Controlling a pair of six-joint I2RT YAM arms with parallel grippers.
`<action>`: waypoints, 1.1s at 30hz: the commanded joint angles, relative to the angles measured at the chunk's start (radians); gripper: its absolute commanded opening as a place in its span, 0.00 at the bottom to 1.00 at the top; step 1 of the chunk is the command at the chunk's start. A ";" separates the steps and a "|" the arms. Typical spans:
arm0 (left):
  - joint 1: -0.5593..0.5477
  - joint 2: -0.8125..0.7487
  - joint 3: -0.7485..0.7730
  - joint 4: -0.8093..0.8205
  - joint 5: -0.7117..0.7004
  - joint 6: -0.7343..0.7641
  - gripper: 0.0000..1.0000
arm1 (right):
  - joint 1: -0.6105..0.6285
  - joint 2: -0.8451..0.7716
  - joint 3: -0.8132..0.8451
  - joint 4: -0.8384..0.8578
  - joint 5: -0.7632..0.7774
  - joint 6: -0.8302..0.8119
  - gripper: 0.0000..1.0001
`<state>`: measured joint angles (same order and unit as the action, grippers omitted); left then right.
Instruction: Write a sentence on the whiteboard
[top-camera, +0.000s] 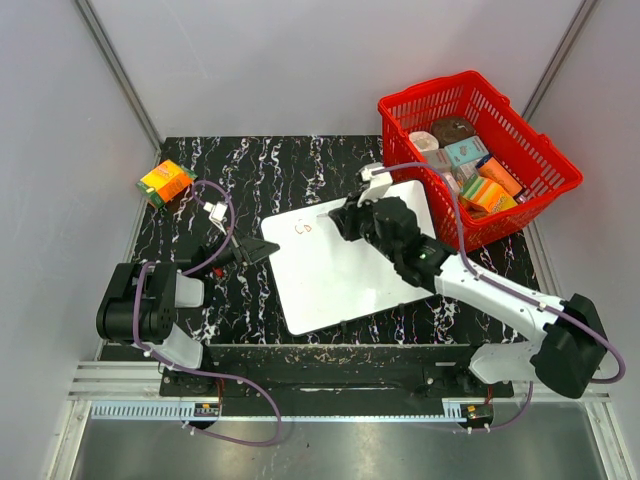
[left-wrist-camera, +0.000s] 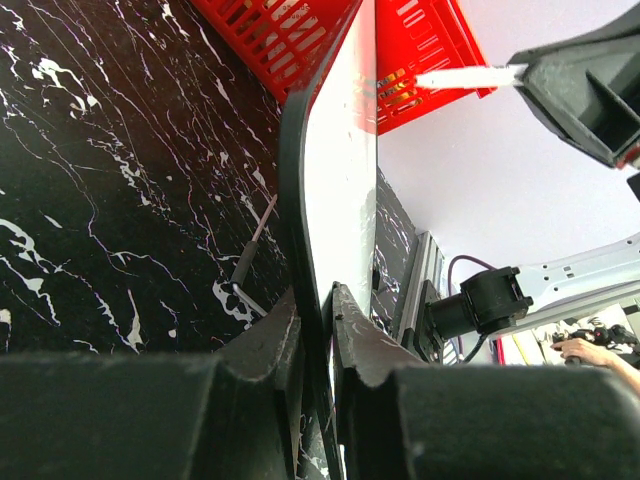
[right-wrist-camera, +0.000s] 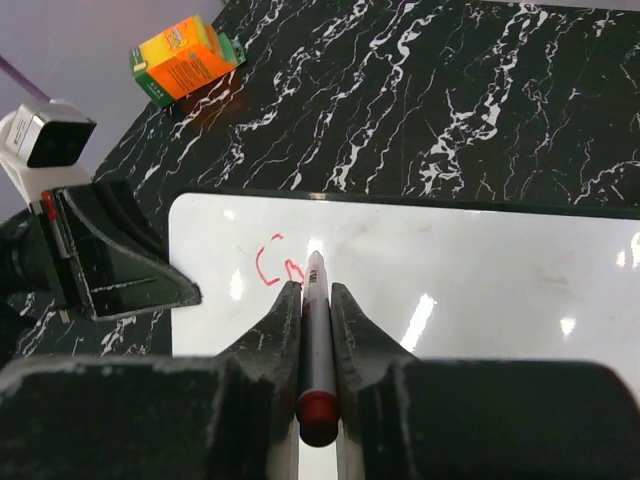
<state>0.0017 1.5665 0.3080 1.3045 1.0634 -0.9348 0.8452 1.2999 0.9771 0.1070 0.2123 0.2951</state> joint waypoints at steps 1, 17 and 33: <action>-0.020 0.009 0.017 0.217 0.055 0.085 0.00 | -0.078 -0.039 -0.018 0.060 -0.105 0.052 0.00; -0.020 0.012 0.019 0.216 0.058 0.087 0.00 | -0.074 0.021 0.012 0.060 -0.177 0.024 0.00; -0.020 0.015 0.020 0.216 0.060 0.085 0.00 | -0.070 0.044 0.012 0.097 -0.154 0.044 0.00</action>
<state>0.0006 1.5688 0.3138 1.3037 1.0672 -0.9333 0.7673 1.3556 0.9562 0.1452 0.0418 0.3244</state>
